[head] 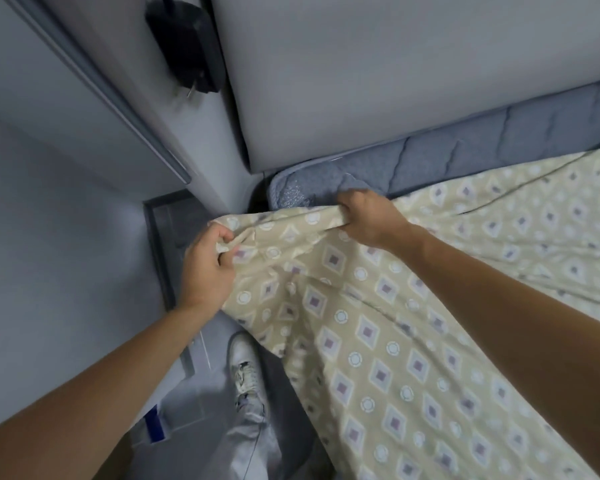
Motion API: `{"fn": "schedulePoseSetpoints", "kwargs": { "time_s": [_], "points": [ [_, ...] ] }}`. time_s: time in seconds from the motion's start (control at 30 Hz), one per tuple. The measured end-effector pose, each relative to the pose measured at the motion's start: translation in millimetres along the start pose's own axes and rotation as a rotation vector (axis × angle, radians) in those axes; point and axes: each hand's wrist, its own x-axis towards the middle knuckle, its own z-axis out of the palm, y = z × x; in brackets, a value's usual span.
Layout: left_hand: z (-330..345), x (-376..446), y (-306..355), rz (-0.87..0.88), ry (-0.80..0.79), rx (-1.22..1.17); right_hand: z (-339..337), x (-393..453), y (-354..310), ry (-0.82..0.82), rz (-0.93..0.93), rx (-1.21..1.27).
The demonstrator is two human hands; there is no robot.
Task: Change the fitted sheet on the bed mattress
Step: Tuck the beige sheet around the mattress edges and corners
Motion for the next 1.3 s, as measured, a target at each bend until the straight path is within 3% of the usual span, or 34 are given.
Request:
{"fn": "schedulePoseSetpoints", "kwargs": {
  "time_s": [0.1, 0.23, 0.33, 0.43, 0.53, 0.6, 0.73, 0.8, 0.87, 0.97, 1.07, 1.13, 1.2, 1.3],
  "points": [
    [-20.2, -14.8, -19.3, 0.042, 0.052, 0.095, 3.6, -3.2, -22.1, -0.037, -0.143, 0.056],
    [-24.0, -28.9, -37.4, -0.117, -0.114, 0.372, 7.8, -4.2, -15.6, -0.069, 0.020, -0.191],
    [-15.9, -32.9, -26.2, 0.036, -0.114, 0.507, 5.3, -1.8, 1.1, 0.004, 0.131, -0.210],
    [2.8, -23.5, -0.6, 0.282, -0.175, 0.364, 3.1, -3.8, -3.0, -0.096, 0.098, -0.024],
    [28.5, 13.5, 23.4, 0.262, -0.253, 0.152, -7.2, -8.4, -14.8, -0.209, 0.093, 0.339],
    [42.6, 42.4, 40.5, 0.167, -0.368, 0.113, -11.5, -7.2, -19.8, -0.214, 0.102, 0.453],
    [52.7, 88.2, 69.2, -0.057, -0.781, 0.076, -14.7, 5.7, -24.2, -0.221, 0.046, 0.321],
    [49.8, 103.7, 73.8, -0.017, -0.896, 0.148, -18.8, 10.1, -19.2, -0.223, 0.031, 0.278],
    [44.9, 111.4, 73.6, 0.041, -0.871, 0.208, -22.3, 11.9, -9.8, -0.243, 0.009, 0.166],
    [31.2, 103.7, 73.8, 0.116, -0.580, 0.350, -27.9, 15.0, 6.9, -0.234, 0.017, -0.054],
    [26.2, 84.6, 74.0, 0.248, -0.352, 0.606, -35.4, 21.1, 23.6, -0.050, 0.060, -0.261],
    [32.0, 76.0, 74.6, 0.286, -0.394, 0.659, -38.2, 25.5, 30.0, 0.073, 0.087, -0.286],
    [43.9, 72.3, 73.6, 0.286, -0.461, 0.617, -35.1, 27.2, 27.5, 0.048, 0.087, -0.265],
    [60.3, 80.8, 71.2, 0.117, -0.526, 0.232, -18.6, 26.9, 14.0, -0.021, -0.019, -0.223]
  ]
}}
